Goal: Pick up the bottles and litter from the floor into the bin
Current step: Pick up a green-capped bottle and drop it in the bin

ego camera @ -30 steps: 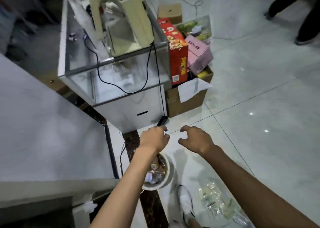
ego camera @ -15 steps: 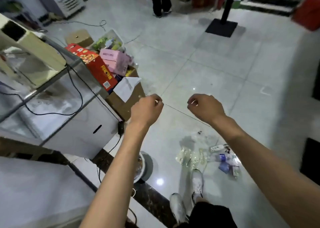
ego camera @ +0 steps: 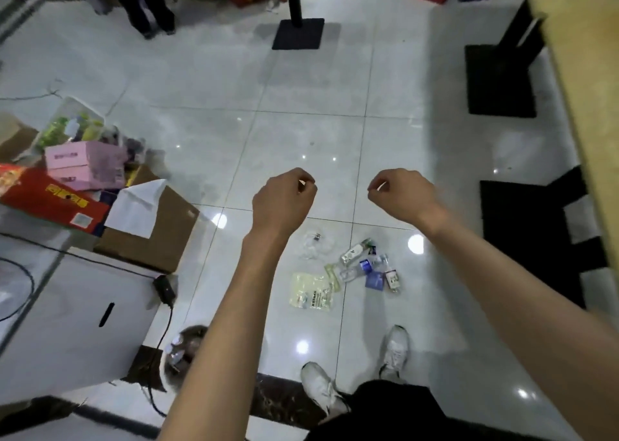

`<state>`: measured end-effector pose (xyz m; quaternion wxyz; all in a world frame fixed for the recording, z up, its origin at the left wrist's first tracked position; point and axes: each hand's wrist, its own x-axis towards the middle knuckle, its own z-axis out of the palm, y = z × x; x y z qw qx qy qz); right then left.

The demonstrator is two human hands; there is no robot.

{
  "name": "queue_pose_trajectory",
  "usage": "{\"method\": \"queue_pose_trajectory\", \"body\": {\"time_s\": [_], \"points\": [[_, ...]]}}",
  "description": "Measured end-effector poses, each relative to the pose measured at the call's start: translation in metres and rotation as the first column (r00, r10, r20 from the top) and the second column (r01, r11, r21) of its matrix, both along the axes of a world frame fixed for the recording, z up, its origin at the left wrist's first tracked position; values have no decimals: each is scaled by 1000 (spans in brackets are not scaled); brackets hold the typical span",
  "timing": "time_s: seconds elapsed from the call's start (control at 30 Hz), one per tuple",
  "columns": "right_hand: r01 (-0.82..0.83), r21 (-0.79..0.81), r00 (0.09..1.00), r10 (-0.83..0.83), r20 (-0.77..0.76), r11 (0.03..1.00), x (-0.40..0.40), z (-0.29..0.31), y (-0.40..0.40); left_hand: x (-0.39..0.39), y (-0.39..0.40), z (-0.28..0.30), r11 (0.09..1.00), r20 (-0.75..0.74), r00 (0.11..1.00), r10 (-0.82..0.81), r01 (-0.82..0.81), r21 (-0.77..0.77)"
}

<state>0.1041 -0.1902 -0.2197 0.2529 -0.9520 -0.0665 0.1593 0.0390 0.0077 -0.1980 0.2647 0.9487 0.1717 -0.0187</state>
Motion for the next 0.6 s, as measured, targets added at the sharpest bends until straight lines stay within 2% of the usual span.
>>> {"method": "queue_pose_trajectory", "body": {"time_s": [0.13, 0.3, 0.47, 0.6], "points": [[69, -1, 994, -69, -81, 998, 20, -21, -53, 31, -40, -17, 998, -53, 997, -61, 61, -15], [74, -9, 985, -75, -156, 997, 50, -68, -95, 67, -63, -57, 997, -72, 996, -52, 48, -57], [26, -39, 994, -30, -104, 999, 88, -163, -100, 116, -70, -151, 995, -62, 996, -61, 56, -84], [-104, -67, 990, 97, -100, 992, 109, -280, -79, 143, -63, -275, 994, -91, 994, -60, 51, -93]]}}
